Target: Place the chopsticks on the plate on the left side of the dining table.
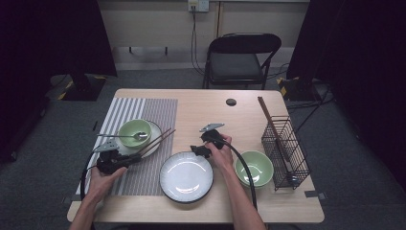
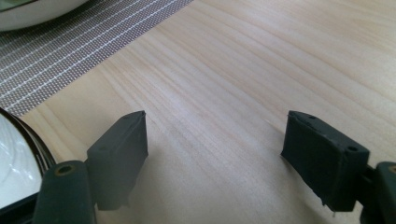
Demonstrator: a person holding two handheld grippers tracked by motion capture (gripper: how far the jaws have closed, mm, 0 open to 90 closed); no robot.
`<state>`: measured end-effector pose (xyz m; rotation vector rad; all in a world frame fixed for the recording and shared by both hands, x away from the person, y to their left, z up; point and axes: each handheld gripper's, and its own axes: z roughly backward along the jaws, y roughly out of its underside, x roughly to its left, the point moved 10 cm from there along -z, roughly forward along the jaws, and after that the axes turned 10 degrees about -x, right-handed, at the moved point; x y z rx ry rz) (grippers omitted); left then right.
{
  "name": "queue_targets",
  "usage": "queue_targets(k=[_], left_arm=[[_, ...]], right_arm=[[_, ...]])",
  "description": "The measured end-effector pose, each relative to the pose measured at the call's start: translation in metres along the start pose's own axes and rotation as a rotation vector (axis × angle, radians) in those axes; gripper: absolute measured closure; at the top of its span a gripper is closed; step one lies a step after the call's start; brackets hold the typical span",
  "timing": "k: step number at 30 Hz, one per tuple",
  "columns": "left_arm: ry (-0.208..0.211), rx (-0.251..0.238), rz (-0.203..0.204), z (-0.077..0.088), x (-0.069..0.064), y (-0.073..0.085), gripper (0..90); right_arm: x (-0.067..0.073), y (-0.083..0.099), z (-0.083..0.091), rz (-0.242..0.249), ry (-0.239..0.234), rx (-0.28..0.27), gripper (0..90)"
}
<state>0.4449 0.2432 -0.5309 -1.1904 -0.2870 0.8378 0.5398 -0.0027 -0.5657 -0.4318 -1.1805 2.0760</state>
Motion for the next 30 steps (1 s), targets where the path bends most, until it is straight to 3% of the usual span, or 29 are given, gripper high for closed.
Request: queue_targets(k=[9, 14, 18, 19, 30], left_arm=[[-0.01, 0.003, -0.003, -0.0017, 0.0016, 0.0014, 84.4], [-0.019, -0.004, -0.004, -0.0007, 0.0024, 0.0008, 84.4], [-0.048, -0.002, -0.022, -0.0013, 0.0049, 0.0013, 84.3], [-0.065, 0.008, -0.05, -0.0012, 0.0065, 0.0016, 84.2], [-0.072, 0.01, -0.054, -0.0036, 0.0047, 0.0018, 82.1]], right_arm=[[-0.0011, 0.0008, -0.001, 0.025, -0.001, -0.007, 20.3], [-0.0041, 0.0017, -0.001, 0.042, 0.032, 0.0, 20.7], [-0.004, 0.0018, -0.001, 0.044, 0.032, 0.001, 20.8], [-0.0041, 0.0017, -0.001, 0.045, 0.032, 0.0, 20.8], [-0.0039, 0.0018, -0.001, 0.044, 0.031, 0.001, 20.8]])
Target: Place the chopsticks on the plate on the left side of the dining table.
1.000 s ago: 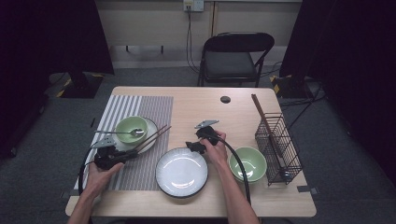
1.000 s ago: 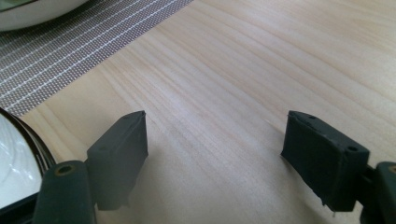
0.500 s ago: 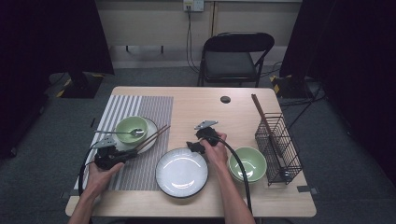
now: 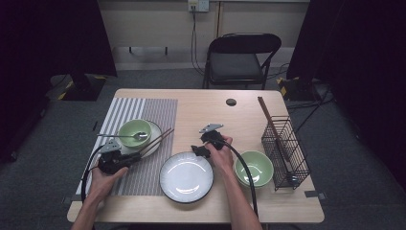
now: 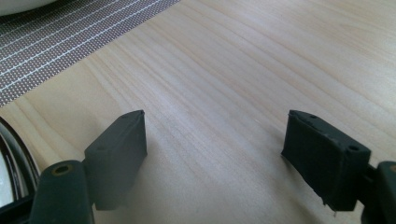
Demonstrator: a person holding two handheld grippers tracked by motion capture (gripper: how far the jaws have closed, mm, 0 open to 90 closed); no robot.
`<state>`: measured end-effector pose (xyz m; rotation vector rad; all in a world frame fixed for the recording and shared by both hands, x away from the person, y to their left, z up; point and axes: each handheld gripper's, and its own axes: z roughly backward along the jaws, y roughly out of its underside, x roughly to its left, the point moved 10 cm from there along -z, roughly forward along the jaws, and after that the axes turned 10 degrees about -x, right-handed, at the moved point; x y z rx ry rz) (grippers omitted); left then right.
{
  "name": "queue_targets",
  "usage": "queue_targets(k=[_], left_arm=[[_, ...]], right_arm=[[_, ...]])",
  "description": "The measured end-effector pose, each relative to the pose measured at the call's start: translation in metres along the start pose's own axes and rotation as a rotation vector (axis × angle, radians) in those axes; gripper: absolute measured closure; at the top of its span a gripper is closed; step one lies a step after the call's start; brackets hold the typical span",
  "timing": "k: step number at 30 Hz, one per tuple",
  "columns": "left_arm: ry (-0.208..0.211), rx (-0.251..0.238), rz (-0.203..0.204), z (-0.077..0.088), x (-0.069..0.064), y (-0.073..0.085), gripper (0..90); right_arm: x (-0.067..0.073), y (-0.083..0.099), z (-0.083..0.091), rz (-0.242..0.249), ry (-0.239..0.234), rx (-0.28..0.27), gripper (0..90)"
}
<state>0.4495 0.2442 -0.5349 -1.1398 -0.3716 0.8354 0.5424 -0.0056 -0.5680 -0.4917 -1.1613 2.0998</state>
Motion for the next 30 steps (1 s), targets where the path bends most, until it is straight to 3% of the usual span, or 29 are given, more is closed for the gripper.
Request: queue_targets(k=[12, 18, 22, 30], left_arm=[[-0.003, -0.021, -0.009, 0.003, -0.002, -0.006, 81.0], [0.013, -0.058, 0.03, 0.008, -0.005, -0.014, 80.9], [0.027, -0.075, 0.032, 0.006, -0.012, -0.019, 80.9], [0.052, -0.035, 0.032, -0.004, -0.021, -0.013, 80.6]], right_arm=[[0.0, 0.0, 0.0, -0.001, 0.0, 0.0, 20.8], [0.0, 0.0, 0.0, 0.0, 0.001, 0.0, 20.8], [0.0, 0.0, 0.0, 0.0, 0.001, -0.001, 20.8], [0.0, 0.0, 0.0, 0.002, 0.008, 0.0, 22.3]])
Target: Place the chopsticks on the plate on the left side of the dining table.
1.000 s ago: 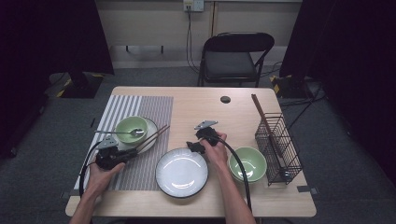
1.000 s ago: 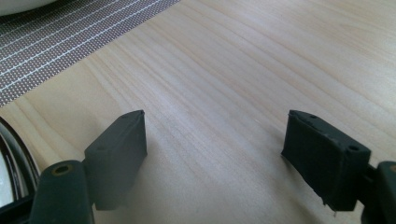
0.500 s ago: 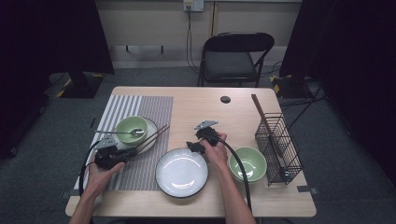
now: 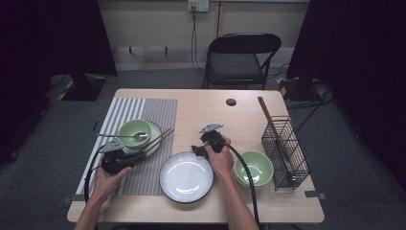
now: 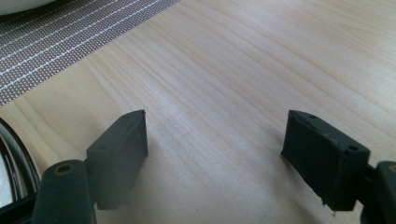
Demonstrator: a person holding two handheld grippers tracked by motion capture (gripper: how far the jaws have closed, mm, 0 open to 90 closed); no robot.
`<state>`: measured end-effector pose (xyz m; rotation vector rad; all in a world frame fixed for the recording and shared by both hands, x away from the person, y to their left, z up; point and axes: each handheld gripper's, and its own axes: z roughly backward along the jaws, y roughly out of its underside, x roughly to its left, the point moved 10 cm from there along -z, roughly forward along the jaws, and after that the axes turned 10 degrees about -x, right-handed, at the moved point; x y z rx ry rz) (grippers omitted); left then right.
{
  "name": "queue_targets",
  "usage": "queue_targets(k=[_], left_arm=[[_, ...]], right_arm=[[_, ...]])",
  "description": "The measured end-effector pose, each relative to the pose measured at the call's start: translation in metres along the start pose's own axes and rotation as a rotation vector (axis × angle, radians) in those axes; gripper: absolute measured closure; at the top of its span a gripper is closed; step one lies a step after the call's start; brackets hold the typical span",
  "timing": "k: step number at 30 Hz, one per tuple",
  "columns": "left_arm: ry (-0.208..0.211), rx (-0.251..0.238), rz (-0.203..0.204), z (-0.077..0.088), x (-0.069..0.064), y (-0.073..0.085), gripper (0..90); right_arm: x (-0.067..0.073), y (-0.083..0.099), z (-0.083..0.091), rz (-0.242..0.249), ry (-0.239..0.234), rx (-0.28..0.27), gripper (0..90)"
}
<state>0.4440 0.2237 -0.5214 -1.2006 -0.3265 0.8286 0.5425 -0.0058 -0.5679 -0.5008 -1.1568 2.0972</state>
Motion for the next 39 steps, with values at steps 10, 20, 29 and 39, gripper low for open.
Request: queue_targets(k=[10, 20, 29, 39], left_arm=[[-0.013, 0.015, 0.03, -0.006, 0.008, 0.01, 80.8], [-0.047, 0.009, 0.038, -0.001, 0.015, 0.01, 80.1], [-0.077, 0.003, 0.042, 0.003, 0.019, 0.01, 78.1], [-0.081, -0.061, 0.044, 0.021, 0.025, -0.002, 70.5]], right_arm=[[0.0, 0.0, 0.0, 0.0, 0.004, 0.0, 22.3], [0.0, 0.0, 0.0, 0.0, 0.004, 0.0, 22.3], [0.0, 0.0, 0.0, 0.0, 0.004, 0.0, 22.3], [0.0, 0.0, 0.0, 0.002, 0.003, 0.001, 22.2]])
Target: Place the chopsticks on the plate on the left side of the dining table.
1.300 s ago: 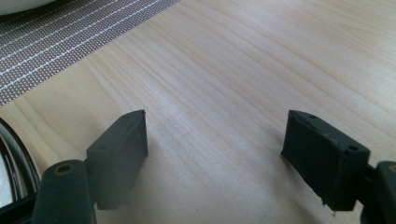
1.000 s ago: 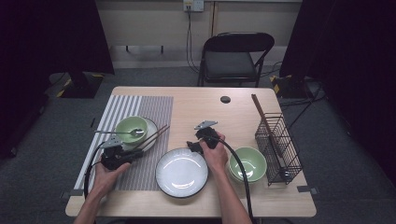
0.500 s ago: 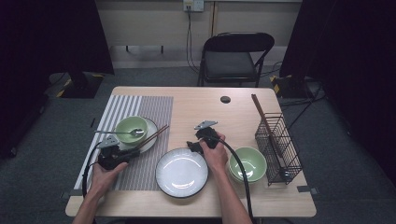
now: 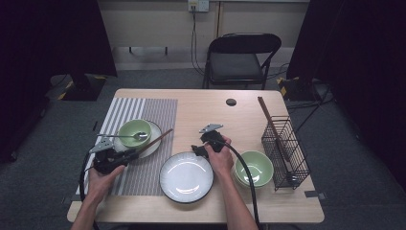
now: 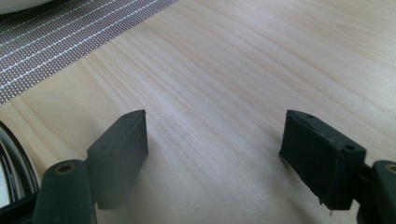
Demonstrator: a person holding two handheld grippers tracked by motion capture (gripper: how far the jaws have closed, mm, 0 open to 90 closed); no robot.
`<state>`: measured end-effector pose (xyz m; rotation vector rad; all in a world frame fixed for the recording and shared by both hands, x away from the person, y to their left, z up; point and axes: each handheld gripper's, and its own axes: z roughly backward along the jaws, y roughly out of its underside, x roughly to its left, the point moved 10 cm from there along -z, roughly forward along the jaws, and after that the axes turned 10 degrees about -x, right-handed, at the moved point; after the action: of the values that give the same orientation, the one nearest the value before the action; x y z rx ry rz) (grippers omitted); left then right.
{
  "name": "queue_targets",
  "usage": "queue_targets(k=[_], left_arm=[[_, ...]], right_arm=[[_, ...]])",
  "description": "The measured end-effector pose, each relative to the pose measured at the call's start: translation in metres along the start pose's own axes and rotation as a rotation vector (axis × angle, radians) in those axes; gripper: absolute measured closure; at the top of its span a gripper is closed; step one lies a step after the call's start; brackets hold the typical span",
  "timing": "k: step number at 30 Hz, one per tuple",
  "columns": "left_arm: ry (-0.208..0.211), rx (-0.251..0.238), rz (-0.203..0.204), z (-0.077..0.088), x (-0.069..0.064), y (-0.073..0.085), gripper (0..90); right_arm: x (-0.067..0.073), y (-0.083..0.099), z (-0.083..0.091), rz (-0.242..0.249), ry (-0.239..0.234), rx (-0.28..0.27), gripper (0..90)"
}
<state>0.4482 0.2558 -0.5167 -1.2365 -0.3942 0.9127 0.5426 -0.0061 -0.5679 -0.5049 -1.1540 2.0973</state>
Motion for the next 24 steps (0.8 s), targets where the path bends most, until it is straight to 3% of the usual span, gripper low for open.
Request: queue_targets(k=[6, 10, 14, 19, 24], left_arm=[[-0.04, 0.018, 0.022, 0.003, 0.012, 0.008, 60.4], [-0.045, 0.029, 0.018, 0.0, 0.016, 0.011, 60.1], [-0.03, 0.042, 0.018, -0.005, 0.014, 0.016, 64.0], [-0.015, 0.037, 0.017, -0.008, 0.013, 0.018, 75.8], [-0.009, 0.041, 0.02, -0.005, 0.015, 0.018, 76.7]], right_arm=[[0.0, 0.0, 0.0, 0.001, 0.0, 0.0, 22.3], [0.0, 0.0, 0.0, 0.001, 0.001, 0.0, 22.3], [0.0, 0.0, 0.0, 0.001, 0.0, 0.0, 22.3], [0.0, 0.0, 0.0, 0.0, 0.0, 0.0, 22.3], [0.0, 0.0, 0.0, -0.001, 0.0, 0.0, 22.2]])
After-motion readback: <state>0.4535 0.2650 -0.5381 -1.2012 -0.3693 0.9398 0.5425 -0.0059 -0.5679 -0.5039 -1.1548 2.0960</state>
